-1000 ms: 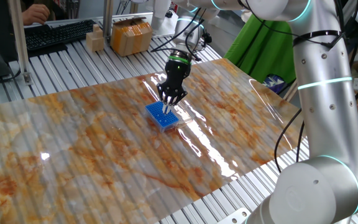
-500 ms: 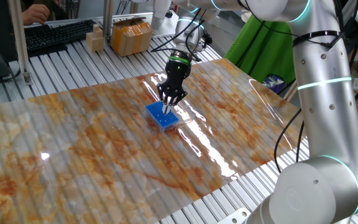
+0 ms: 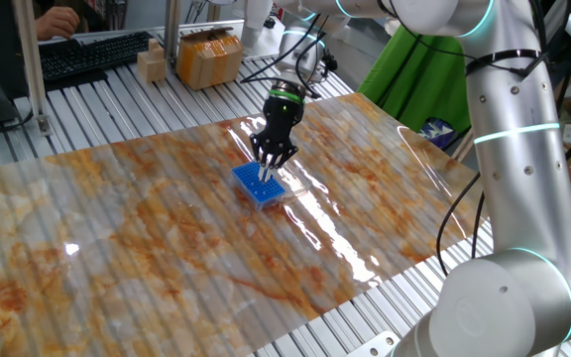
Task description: Insert a small pipette tip into the holder for small pipette tips
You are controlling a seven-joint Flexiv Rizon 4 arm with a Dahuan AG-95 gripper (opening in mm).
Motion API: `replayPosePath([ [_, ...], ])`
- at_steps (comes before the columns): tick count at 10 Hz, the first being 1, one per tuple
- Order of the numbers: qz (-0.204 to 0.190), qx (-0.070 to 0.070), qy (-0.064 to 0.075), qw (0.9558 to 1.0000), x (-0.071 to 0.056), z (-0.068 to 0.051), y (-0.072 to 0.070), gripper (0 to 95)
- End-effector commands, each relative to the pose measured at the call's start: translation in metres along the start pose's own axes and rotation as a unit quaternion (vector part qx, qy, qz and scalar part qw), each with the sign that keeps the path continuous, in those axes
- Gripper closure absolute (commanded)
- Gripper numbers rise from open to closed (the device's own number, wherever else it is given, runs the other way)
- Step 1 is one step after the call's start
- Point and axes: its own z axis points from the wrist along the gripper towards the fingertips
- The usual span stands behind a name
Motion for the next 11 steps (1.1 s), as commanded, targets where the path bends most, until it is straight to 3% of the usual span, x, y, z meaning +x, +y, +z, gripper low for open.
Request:
replayPosePath([
  [1, -0.001, 0.0, 0.0, 1.0, -0.0006, -0.0006, 0.0004, 95.0],
  [11, -0.004, 0.0, 0.001, 1.0, -0.0051, 0.0009, 0.0015, 95.0],
])
